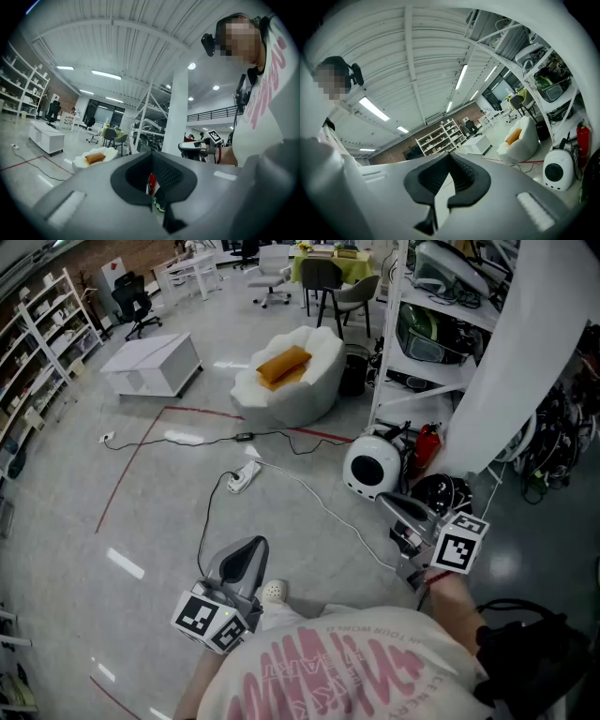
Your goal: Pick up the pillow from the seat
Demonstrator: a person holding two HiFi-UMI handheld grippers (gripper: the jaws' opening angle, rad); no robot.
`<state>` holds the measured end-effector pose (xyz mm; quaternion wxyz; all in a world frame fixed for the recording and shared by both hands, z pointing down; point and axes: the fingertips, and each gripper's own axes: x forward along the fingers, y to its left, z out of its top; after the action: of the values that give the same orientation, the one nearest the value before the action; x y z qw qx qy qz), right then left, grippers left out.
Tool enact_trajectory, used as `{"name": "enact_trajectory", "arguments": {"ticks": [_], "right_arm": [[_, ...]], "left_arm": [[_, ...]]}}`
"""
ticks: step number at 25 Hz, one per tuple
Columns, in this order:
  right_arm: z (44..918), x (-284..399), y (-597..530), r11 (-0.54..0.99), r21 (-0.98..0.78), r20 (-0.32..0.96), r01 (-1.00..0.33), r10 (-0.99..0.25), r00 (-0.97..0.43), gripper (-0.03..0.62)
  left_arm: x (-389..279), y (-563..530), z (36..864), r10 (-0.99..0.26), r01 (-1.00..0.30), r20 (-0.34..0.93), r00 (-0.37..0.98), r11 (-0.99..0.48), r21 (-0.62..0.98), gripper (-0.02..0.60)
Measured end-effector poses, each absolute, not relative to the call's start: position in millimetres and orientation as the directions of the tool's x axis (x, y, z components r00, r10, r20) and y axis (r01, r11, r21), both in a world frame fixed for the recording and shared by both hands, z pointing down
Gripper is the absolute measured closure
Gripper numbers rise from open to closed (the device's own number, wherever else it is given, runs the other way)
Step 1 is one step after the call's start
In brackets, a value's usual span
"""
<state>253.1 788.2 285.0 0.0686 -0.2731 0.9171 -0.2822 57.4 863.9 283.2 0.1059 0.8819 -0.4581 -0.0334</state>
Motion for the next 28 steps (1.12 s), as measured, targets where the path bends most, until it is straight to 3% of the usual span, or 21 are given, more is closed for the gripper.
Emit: {"name": "enact_trajectory", "arguments": {"ticks": [11, 20, 23, 28], "right_arm": [[287.9, 238.1, 789.0, 0.728, -0.517, 0.065, -0.450, -0.491, -0.869, 0.589], [306.8, 218.5, 769.7, 0.754, -0.339, 0.202, -0.563, -0.526, -0.826, 0.588], [315.1, 211.5, 755.5, 0.756, -0.326, 0.222, -0.567, -0.522, -0.824, 0.561], [321.1, 199.0, 711.2, 0.728, -0.369, 0.211, -0.578, -0.540, -0.814, 0.569]], "left_arm": [[68.0, 853.0, 287.2, -0.806, -0.793, 0.024, 0.592, -0.576, 0.199, 0.566], [82.8, 828.0, 297.1, -0.772, -0.749, 0.030, 0.635, -0.605, 0.270, 0.566], [79.1, 814.1, 304.0, -0.780, -0.768, 0.061, 0.623, -0.595, 0.236, 0.566], [58.1, 767.1, 326.7, -0.786, -0.798, 0.149, 0.600, -0.576, 0.178, 0.566]]}}
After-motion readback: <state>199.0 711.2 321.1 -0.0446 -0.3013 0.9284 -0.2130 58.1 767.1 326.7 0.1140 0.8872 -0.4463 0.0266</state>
